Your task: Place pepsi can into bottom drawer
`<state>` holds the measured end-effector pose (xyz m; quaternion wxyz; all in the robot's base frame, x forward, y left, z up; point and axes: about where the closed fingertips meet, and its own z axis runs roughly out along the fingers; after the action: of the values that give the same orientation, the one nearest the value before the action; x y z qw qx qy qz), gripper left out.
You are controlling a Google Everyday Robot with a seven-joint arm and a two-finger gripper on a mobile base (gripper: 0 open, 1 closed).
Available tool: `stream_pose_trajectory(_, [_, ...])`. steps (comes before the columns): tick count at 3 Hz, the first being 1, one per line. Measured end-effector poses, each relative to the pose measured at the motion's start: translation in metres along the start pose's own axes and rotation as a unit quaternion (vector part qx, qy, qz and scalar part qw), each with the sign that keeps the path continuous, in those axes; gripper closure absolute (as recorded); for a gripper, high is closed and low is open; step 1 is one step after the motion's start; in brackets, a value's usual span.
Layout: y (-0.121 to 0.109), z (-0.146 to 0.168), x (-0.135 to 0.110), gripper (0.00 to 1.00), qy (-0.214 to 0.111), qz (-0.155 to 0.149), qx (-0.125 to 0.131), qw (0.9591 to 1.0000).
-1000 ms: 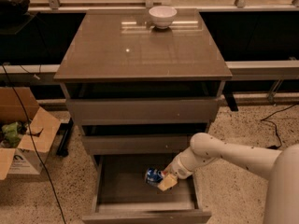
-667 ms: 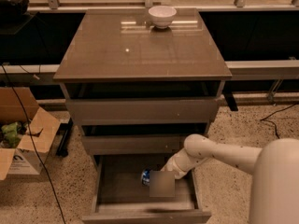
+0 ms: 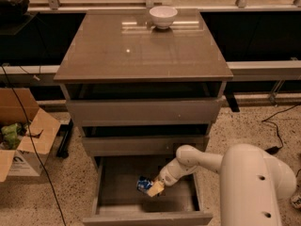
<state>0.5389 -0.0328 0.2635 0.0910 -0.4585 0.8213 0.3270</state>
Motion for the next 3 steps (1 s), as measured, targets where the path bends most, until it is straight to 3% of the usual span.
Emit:
stream_pose_trajectory(2, [-0.033, 0.073, 0.029, 0.58, 0.003, 0.066, 0.013, 0.9978])
stream_pose_trajectory(3, [-0.042, 0.088, 0.033, 0.34, 0.003, 0.089, 0.03, 0.9956])
